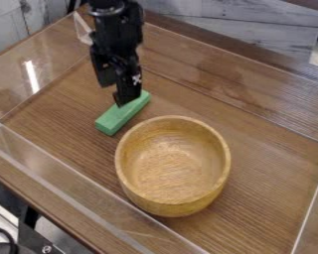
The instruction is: Put the green block in the brown bowl
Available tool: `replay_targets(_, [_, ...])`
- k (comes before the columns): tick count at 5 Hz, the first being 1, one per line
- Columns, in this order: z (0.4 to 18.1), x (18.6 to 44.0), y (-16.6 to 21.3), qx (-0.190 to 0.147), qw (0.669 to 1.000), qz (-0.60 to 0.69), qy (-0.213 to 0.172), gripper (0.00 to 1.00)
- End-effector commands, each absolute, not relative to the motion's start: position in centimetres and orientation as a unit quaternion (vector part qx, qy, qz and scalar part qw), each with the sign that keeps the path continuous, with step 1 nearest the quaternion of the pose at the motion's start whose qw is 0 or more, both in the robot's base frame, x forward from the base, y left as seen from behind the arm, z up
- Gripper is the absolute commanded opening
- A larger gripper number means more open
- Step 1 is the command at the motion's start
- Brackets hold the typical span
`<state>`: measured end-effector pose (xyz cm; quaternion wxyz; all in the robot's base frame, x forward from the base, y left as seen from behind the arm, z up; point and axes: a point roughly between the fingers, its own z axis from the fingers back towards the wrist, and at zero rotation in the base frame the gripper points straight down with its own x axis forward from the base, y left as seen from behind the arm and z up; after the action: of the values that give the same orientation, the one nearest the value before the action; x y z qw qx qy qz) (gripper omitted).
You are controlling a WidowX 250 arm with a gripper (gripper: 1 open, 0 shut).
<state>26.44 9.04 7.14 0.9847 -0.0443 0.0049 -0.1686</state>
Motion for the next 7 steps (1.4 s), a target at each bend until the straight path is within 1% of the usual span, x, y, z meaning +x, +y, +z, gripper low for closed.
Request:
replay_targets(1, [7.2,27.1,9.5,-0.033,0.985,-0.171,-0.022,1.0])
replay_targets(4, [4.7,27.6,9.7,-0.036,0.982,-0.185,-0.032,1.0])
replay_targets(6, [3.9,27.9,9.8,-0.04,0.981,-0.185,-0.032,1.0])
replay_targets(7, [3.0,28.0,9.9,-0.042,0.982,-0.184,-0.031,1.0])
